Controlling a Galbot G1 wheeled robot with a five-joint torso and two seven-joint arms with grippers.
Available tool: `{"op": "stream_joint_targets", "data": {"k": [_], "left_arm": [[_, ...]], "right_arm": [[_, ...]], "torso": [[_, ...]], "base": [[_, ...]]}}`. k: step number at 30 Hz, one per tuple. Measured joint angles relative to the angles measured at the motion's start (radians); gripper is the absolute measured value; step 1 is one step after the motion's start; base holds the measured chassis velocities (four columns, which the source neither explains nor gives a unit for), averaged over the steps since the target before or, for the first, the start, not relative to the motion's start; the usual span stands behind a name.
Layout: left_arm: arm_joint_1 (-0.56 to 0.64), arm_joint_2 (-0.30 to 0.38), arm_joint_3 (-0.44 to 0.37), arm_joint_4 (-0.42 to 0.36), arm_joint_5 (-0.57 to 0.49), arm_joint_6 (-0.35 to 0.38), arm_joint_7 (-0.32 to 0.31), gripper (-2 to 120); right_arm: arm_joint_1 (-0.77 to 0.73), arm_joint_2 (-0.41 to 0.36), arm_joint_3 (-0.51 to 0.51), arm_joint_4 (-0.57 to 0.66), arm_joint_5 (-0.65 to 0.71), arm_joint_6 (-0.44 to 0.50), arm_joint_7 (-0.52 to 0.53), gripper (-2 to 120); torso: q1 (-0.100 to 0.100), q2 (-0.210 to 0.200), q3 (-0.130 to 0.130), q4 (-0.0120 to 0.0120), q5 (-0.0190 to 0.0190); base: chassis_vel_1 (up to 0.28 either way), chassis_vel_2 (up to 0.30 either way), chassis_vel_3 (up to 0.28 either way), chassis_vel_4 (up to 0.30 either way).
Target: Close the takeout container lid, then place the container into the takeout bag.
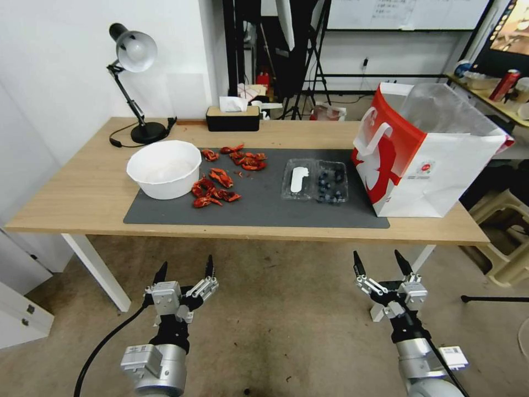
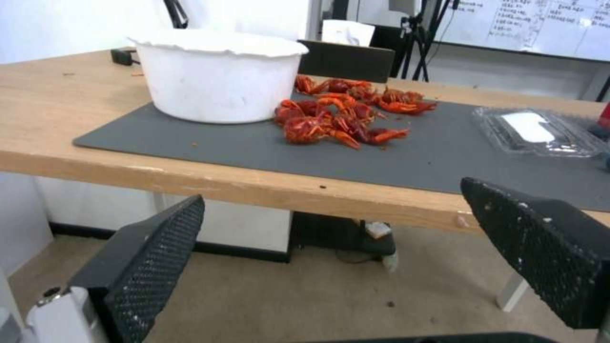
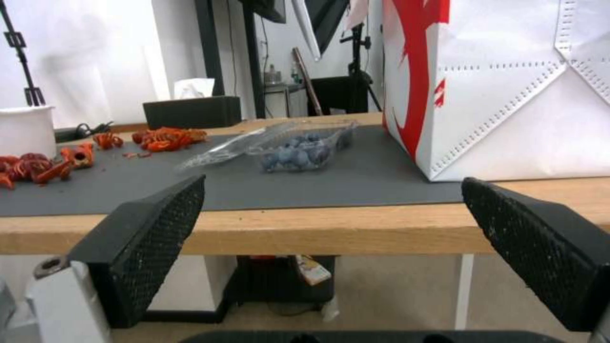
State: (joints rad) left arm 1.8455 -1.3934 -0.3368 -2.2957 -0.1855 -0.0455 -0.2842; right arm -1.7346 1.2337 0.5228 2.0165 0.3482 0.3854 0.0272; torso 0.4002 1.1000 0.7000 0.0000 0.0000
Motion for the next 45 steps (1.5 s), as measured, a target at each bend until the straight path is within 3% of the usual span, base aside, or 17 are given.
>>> {"op": "stream_joint_targets", "data": {"k": [8, 14, 20, 21, 28, 30, 35, 45], "left_arm": [[-0.002, 0.001, -0.001, 0.007, -0.007, -0.005, -0.004, 100], [-0.019, 0.006, 0.014, -0.031, -0.078, -0.006, -0.004, 100], [-0.108, 0.041, 0.015, -0.067, -0.353, 0.026, -0.017, 100], [-0.108, 0.041, 0.015, -0.067, -0.353, 0.026, -0.017, 100], [-0.143, 0.053, 0.029, -0.101, -0.615, 0.027, -0.005, 100], [-0.146, 0.052, 0.032, -0.104, -0.632, 0.026, -0.004, 100], [-0.200, 0.039, 0.065, -0.124, -0.798, 0.039, -0.021, 100], [-0.316, 0.036, 0.164, -0.082, -1.046, 0.022, -0.062, 100]], "right_arm": [[0.014, -0.005, -0.010, -0.003, -0.012, -0.011, 0.006, 100], [0.008, -0.007, -0.011, 0.005, -0.012, -0.012, 0.005, 100], [0.006, -0.004, -0.010, 0.029, -0.018, -0.026, -0.005, 100], [0.006, -0.004, -0.010, 0.029, -0.018, -0.026, -0.005, 100], [0.047, -0.013, -0.035, 0.038, -0.023, -0.059, -0.007, 100], [0.052, -0.015, -0.038, 0.038, -0.023, -0.062, -0.007, 100], [0.084, -0.031, -0.058, 0.032, -0.016, -0.077, -0.007, 100], [0.061, -0.018, -0.049, 0.034, -0.021, -0.076, -0.012, 100]], "torso": [[0.000, 0.000, 0.000, 0.0000, 0.0000], [0.000, 0.000, 0.000, 0.0000, -0.0001], [0.000, 0.000, 0.000, -0.0004, -0.0002], [0.000, 0.000, 0.000, -0.0004, -0.0002], [0.000, 0.000, 0.000, 0.0000, 0.0000], [0.000, 0.000, 0.000, 0.0000, 0.0000], [0.000, 0.000, 0.000, 0.0000, -0.0001], [0.000, 0.000, 0.000, -0.0001, 0.0001]], "base": [[0.000, 0.000, 0.000, 0.000], [0.000, 0.000, 0.000, 0.000], [0.000, 0.000, 0.000, 0.000], [0.000, 0.000, 0.000, 0.000], [0.000, 0.000, 0.000, 0.000], [0.000, 0.000, 0.000, 0.000], [0.000, 0.000, 0.000, 0.000], [0.000, 0.000, 0.000, 0.000]]}}
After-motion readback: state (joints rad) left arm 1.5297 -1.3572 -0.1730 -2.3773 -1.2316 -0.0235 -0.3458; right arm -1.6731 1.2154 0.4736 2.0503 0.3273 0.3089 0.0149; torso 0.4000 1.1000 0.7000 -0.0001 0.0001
